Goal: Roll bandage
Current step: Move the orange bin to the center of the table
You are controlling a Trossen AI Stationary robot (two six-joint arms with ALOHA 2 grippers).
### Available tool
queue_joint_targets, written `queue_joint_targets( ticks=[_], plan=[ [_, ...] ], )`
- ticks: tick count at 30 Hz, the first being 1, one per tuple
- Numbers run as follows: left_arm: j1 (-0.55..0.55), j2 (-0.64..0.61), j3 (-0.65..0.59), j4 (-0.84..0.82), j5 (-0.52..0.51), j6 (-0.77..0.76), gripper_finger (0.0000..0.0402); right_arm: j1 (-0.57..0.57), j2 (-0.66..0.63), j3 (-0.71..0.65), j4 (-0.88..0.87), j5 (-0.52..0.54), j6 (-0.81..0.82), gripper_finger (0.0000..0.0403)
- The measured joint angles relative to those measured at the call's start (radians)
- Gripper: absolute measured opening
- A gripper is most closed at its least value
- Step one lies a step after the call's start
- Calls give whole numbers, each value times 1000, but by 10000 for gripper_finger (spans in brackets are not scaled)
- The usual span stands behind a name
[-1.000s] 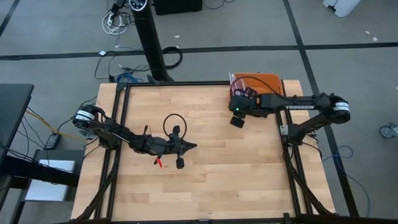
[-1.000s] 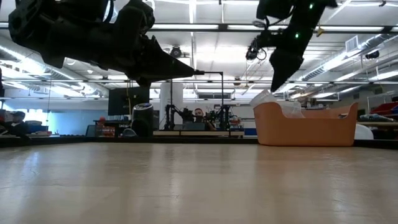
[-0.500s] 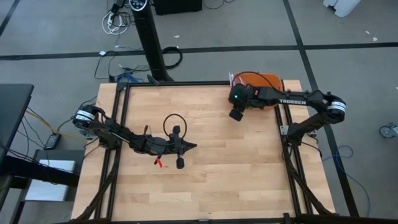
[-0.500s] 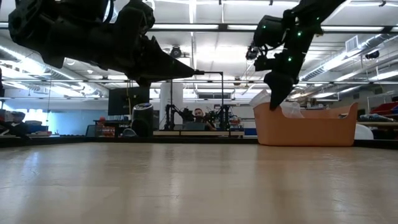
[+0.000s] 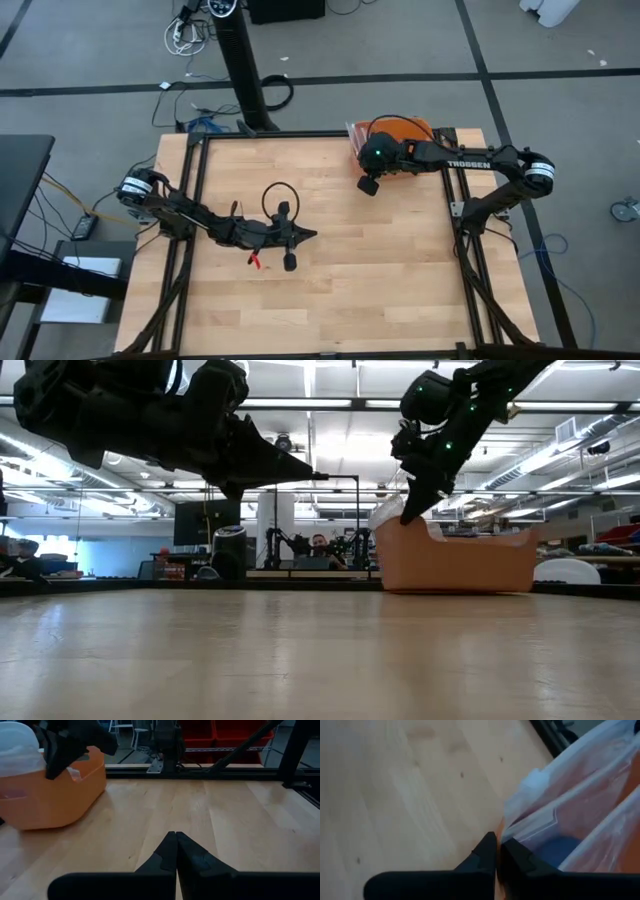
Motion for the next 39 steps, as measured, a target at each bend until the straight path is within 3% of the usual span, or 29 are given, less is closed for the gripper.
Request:
queue_joint_targets(
  ticks=[14, 20, 24, 33, 36, 39],
  plan=[
    [0, 0, 0, 4, 0, 0, 5, -5, 0, 0, 294, -103, 7, 6],
    [0, 0, 0, 1, 0, 0, 5, -6, 0, 0, 335, -161, 28, 10],
    [0, 0, 0, 1, 0, 0, 5, -5, 0, 0, 343, -171, 35, 38],
    [0, 0, 0, -1, -12, -3, 5, 39, -5, 0, 339, -173, 58, 150],
    [0, 0, 0, -42, -64, -39, 6, 61, -49, 8, 233, -97, 53, 162],
    [1, 0, -1, -94, -116, -95, 6, 76, -105, 12, 66, 183, 34, 141]
  ],
)
